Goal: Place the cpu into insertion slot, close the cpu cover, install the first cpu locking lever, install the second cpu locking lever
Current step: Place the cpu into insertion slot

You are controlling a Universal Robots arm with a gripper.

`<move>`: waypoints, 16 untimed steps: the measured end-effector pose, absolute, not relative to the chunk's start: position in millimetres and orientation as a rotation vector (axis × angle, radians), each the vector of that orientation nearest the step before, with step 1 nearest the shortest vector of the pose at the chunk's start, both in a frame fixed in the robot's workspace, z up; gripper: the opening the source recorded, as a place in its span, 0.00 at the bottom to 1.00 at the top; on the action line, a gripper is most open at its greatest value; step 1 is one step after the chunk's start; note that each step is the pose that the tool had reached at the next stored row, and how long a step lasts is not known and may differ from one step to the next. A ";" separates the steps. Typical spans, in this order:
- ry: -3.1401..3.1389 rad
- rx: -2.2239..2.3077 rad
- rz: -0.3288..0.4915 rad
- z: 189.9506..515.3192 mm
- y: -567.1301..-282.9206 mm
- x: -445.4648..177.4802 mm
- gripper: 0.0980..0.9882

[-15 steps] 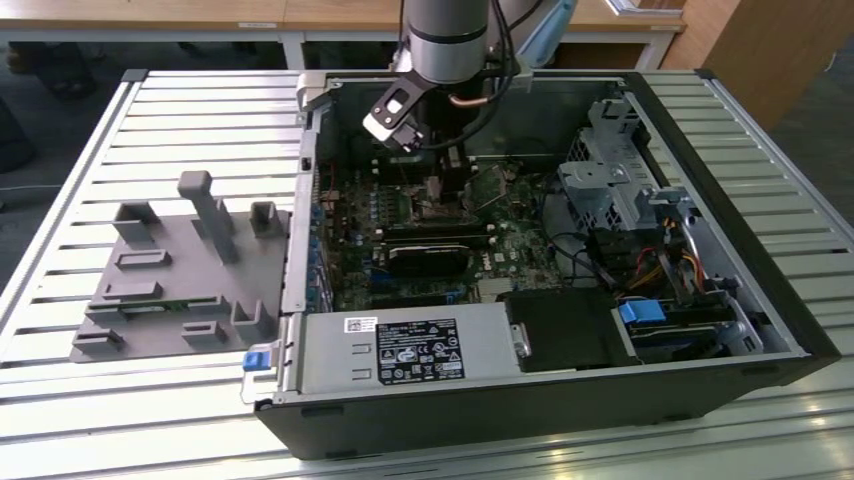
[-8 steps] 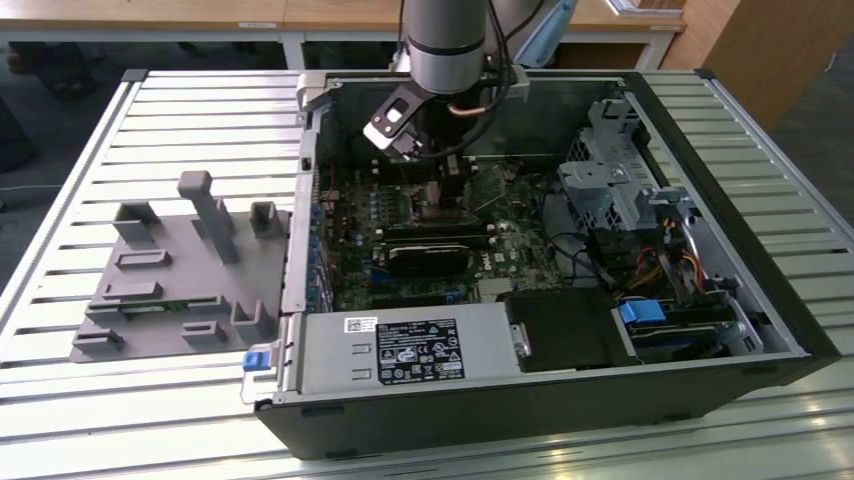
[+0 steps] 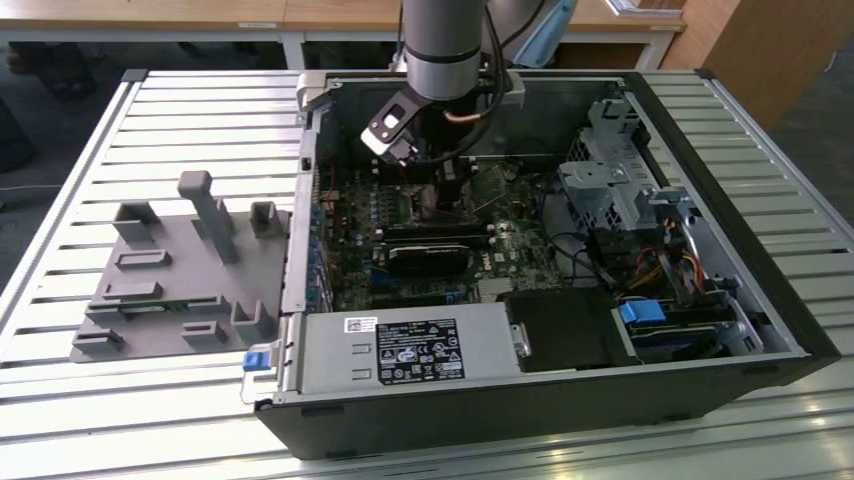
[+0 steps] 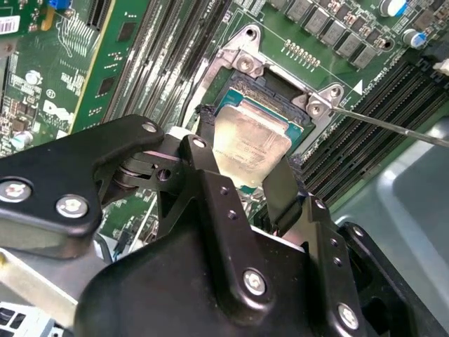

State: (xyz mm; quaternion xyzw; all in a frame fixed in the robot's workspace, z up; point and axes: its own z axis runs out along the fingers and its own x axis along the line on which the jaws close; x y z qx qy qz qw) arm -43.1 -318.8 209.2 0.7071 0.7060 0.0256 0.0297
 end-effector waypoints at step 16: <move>2.167 2.190 0.079 200.6 -318.8 -43.5 0.48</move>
